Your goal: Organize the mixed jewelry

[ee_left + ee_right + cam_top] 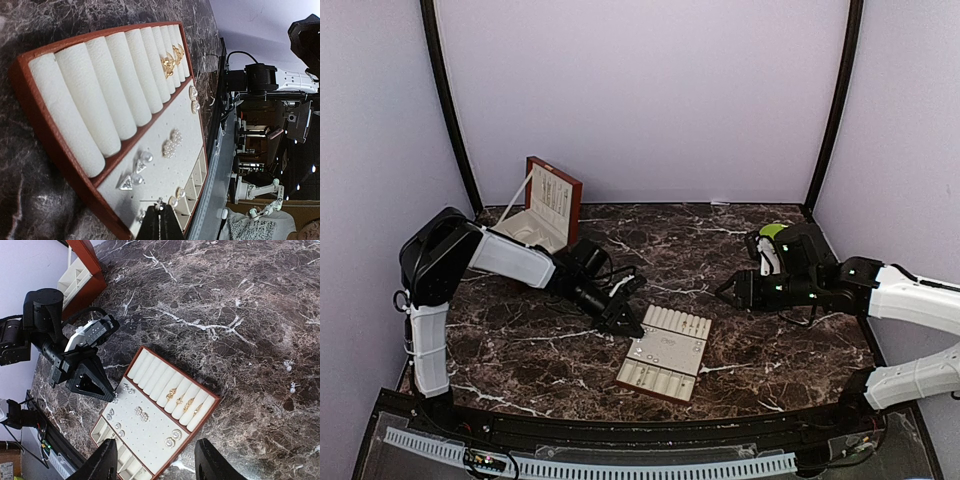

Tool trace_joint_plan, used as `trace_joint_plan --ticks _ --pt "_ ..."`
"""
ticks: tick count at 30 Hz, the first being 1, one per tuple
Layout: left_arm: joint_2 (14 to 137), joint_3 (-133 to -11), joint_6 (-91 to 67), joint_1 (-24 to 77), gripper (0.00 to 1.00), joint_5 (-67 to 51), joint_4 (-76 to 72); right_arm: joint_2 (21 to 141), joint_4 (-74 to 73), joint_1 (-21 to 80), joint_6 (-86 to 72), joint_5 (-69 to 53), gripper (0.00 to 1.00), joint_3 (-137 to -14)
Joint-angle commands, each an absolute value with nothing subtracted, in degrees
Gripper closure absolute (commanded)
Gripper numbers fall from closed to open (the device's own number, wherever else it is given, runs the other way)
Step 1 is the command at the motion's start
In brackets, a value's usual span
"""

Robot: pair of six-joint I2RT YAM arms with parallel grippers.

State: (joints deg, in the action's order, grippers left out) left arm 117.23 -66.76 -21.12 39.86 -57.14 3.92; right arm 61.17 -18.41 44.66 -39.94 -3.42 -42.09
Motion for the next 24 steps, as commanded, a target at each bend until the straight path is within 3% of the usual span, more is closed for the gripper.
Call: trace_joint_plan --ticks 1,24 --pt "117.59 -68.38 -20.74 39.55 1.0 -57.46 5.73 60.47 -17.82 44.38 -40.3 -2.55 0.47 -42.01" --pt "118.57 -69.7 -20.96 39.55 1.0 -56.75 7.95 59.86 -18.37 44.38 -40.36 -1.69 0.46 -41.49"
